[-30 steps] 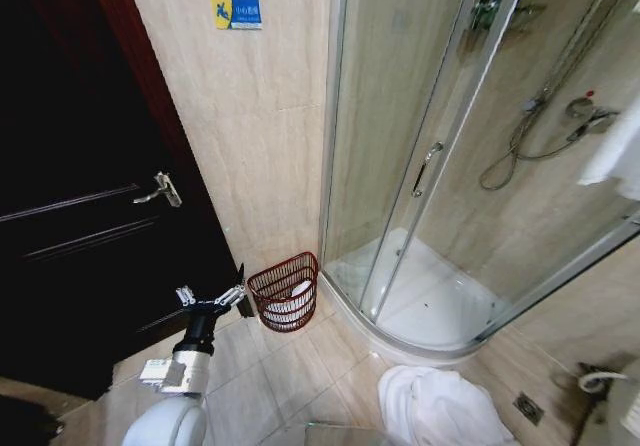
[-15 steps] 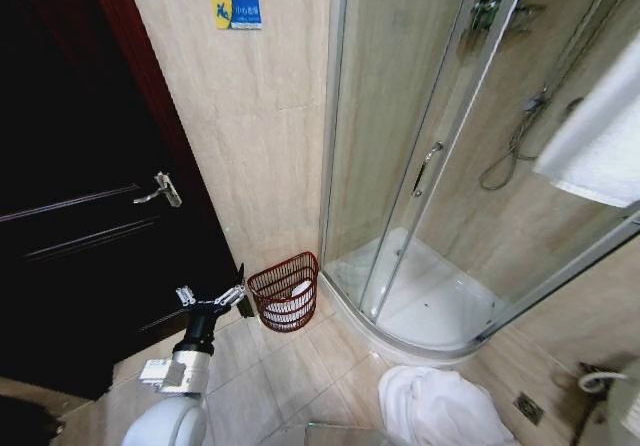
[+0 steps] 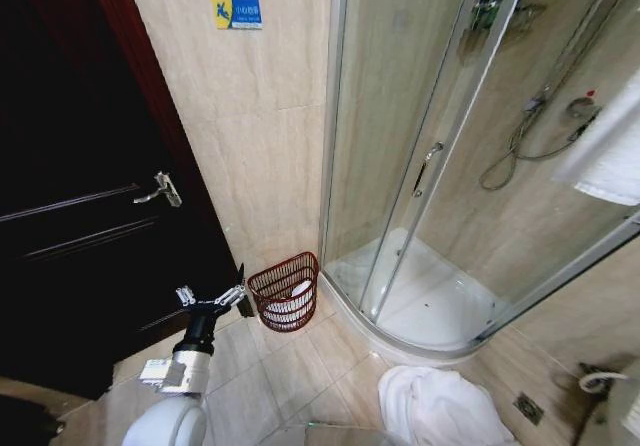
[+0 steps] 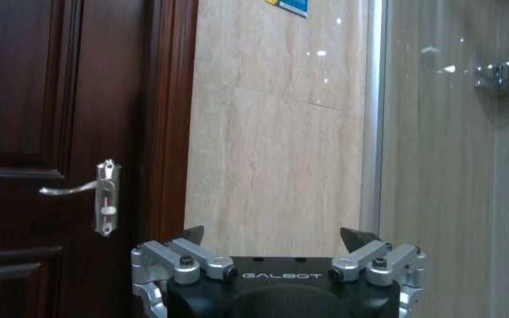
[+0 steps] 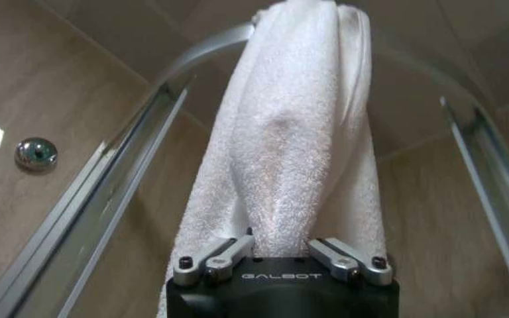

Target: Discard the used towel into the hamper.

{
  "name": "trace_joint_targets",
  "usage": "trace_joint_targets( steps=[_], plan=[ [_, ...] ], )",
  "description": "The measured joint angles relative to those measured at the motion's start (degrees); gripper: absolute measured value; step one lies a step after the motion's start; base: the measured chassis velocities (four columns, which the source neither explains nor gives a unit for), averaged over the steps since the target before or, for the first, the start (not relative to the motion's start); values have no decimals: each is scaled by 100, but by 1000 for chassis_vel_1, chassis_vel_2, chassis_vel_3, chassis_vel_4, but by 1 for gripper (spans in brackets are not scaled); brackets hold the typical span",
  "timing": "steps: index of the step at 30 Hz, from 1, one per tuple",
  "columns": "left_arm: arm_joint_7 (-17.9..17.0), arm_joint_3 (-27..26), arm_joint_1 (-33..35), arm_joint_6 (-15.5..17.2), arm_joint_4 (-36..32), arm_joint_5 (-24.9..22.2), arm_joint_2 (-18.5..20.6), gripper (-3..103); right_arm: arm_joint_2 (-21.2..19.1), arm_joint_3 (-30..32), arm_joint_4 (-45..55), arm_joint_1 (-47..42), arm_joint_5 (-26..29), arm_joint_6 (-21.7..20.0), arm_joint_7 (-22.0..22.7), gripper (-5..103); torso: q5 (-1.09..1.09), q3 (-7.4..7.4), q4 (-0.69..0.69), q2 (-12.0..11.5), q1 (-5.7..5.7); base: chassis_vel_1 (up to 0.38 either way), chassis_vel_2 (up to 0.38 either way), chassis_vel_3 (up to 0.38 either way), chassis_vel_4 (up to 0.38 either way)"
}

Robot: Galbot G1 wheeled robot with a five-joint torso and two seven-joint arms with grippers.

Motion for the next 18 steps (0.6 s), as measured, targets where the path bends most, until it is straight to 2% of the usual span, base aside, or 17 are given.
trace_joint_targets(
  steps=[7, 11, 13, 18],
  plan=[
    [0, 0, 0, 0, 0, 0, 0, 100, 411, 577, 513, -525, -1014, 396, -97, 7, -2, 0, 1, 0, 0, 0, 0, 0, 0],
    [0, 0, 0, 0, 0, 0, 0, 100, 679, 766, 707, -836, -1384, 472, -193, 7, -3, -1, 2, 0, 0, 0, 0, 0, 0],
    [0, 0, 0, 0, 0, 0, 0, 100, 786, 875, 759, -1016, -1442, 478, -202, 7, -3, 0, 2, 0, 0, 0, 0, 0, 0],
    [0, 0, -1, 0, 0, 0, 0, 100, 1430, 1711, 1131, -2067, -1595, 529, -260, 7, -2, -1, 0, -1, -1, 0, 0, 0, 0]
  ],
)
